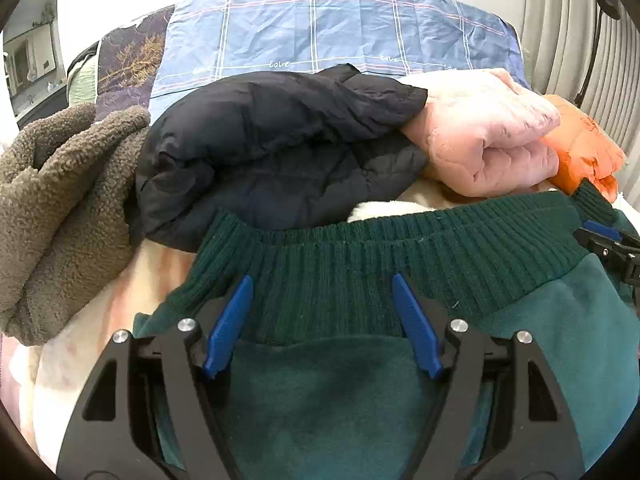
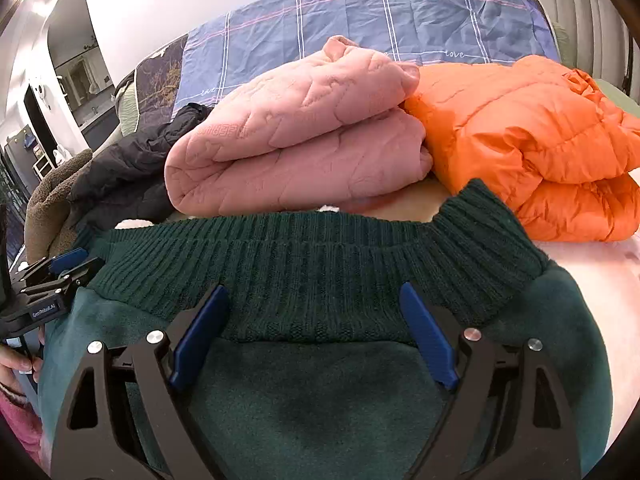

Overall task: Fold large clothes
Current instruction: 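Lift the ribbed hem with both tools and fold it toward the collar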

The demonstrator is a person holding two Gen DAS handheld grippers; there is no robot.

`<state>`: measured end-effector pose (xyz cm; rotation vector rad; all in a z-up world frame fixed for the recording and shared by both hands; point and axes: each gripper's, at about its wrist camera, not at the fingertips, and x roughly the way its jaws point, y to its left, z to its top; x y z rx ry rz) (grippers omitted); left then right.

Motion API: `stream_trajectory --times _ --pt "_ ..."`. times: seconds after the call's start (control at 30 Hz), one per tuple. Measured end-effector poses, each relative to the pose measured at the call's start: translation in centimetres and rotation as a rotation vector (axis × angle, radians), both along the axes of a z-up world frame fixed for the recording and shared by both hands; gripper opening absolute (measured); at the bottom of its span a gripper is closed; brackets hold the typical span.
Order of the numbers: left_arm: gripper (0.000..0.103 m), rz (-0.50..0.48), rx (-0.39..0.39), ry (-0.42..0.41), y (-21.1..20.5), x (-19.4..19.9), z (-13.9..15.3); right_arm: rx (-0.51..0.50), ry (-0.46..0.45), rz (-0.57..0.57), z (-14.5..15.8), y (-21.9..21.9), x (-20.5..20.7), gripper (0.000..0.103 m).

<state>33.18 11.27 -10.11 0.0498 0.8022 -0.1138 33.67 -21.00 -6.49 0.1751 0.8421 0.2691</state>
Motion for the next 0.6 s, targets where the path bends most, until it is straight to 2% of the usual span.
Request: stream_trajectory --times 0.1,0.17,0.23,0.3,0.37,0.43,0.47,0.5,0.53,0.57,0.6 --pt "0.074 0.006 0.002 0.001 0.0 0.0 0.0 -0.019 -0.007 -0.008 0.0 0.3 0.0 0.087" --pt "0.076 0.021 0.028 -0.028 -0.3 -0.5 0.2 -0.033 -0.009 -0.014 0.3 0.4 -0.2 0.087" --pt "0.079 0.054 0.075 -0.05 -0.7 -1.5 0.7 -0.051 0.004 -0.036 1.3 0.2 -0.9 0.087" --pt "0.08 0.051 0.081 -0.046 -0.6 -2.9 1.9 -0.033 0.004 -0.053 3.2 -0.6 -2.3 0.087" --pt "0.082 0.038 0.053 -0.079 0.0 -4.7 3.4 -0.006 -0.07 -0.097 5.9 -2.9 -4.5 0.088" --pt "0.084 0.053 0.027 -0.103 1.6 -6.5 4.3 -0.014 -0.127 -0.17 7.2 -5.6 -6.2 0.089" --pt "0.086 0.066 0.024 -0.095 2.2 -6.8 4.0 -0.025 -0.113 -0.199 6.9 -6.7 -6.5 0.089" --pt "0.093 0.099 0.036 -0.056 3.3 -7.0 2.6 -0.041 -0.072 -0.221 5.7 -7.5 -6.5 0.089" --pt "0.096 0.107 0.036 -0.023 3.9 -6.9 1.2 -0.106 0.029 -0.245 3.0 -8.2 -6.0 0.091" --pt "0.098 0.099 -0.017 -0.037 4.7 -7.5 -0.3 -0.141 0.118 -0.246 -0.1 -8.6 -5.5 0.101" --pt "0.098 0.102 -0.084 -0.037 5.4 -7.6 -0.7 -0.044 0.147 -0.245 -2.3 -9.8 -5.7 0.101"
